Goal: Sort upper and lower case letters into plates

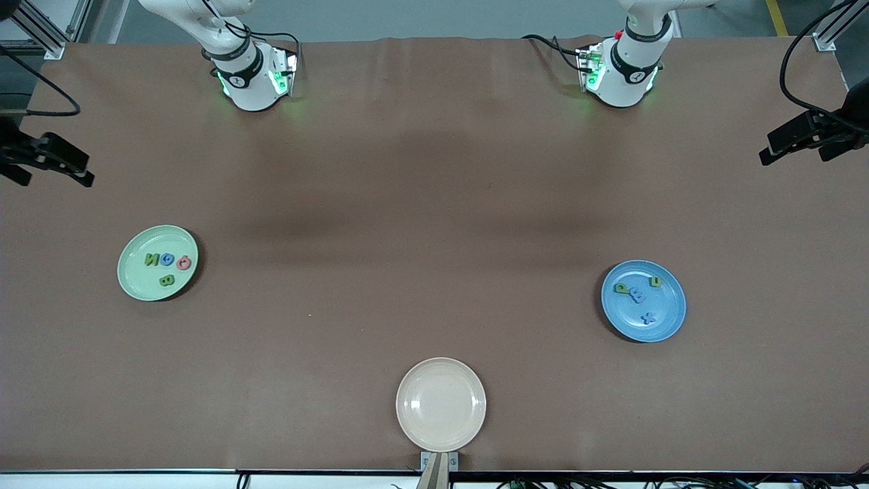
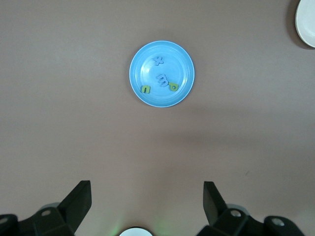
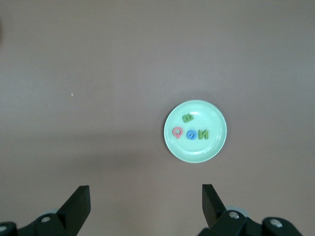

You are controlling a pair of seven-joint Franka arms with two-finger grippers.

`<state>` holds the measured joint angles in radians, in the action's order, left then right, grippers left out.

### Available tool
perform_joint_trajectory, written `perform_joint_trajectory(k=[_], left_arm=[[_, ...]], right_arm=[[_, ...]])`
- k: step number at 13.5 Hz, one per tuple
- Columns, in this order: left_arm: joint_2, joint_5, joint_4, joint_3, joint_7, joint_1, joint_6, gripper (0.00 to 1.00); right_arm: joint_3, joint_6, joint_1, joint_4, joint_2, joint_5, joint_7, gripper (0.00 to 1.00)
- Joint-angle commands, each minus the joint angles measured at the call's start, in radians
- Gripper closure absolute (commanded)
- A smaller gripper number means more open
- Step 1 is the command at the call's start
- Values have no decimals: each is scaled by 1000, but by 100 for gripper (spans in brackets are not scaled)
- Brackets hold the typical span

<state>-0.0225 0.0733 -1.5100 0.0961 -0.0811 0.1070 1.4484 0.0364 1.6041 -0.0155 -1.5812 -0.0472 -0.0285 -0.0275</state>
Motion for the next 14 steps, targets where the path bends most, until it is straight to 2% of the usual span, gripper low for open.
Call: perform_joint_trajectory(k=[1, 5, 14], left_arm=[[0, -21, 16, 4, -6, -3, -19, 0], [1, -21, 16, 4, -6, -3, -19, 0], [3, -20, 16, 4, -8, -1, -19, 0]], right_arm=[[-3, -27, -7, 121, 78, 7, 9, 0], [2, -32, -18, 127, 76, 81, 9, 0], [-1, -30, -20, 127, 73, 32, 11, 0]])
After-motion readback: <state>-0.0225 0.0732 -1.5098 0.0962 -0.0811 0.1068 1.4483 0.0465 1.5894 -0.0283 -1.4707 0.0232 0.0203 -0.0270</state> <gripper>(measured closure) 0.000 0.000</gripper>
